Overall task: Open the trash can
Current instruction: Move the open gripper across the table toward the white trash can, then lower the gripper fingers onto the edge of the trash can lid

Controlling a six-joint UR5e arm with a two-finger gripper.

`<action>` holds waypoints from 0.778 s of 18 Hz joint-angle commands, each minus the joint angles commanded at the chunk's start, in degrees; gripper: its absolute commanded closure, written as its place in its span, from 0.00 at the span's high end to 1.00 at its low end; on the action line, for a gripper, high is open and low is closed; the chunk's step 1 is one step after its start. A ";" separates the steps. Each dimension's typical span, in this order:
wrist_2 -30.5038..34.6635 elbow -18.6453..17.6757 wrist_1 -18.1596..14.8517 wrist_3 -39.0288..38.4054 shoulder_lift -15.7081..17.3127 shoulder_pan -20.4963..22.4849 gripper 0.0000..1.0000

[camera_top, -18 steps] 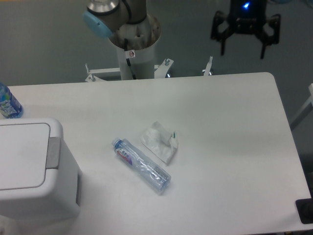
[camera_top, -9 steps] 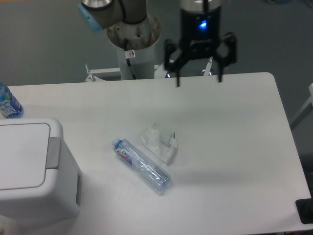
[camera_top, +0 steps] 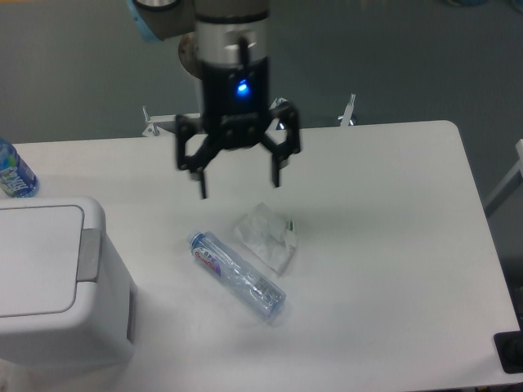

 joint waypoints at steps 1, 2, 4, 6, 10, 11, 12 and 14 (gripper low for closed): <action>0.09 0.53 0.09 0.00 -1.05 -0.79 1.00; 0.00 1.14 0.26 -0.09 -1.85 -1.50 1.00; -0.09 1.32 0.26 -0.61 -2.47 -2.99 1.00; -0.09 1.06 0.26 -1.66 -2.38 -4.14 1.00; -0.18 0.53 0.26 -4.21 -2.56 -5.72 1.00; -0.18 0.53 0.26 -4.57 -2.56 -5.72 1.00; -0.18 0.53 0.26 -4.83 -2.56 -5.81 1.00; -0.18 0.44 0.26 -4.83 -3.08 -5.99 1.00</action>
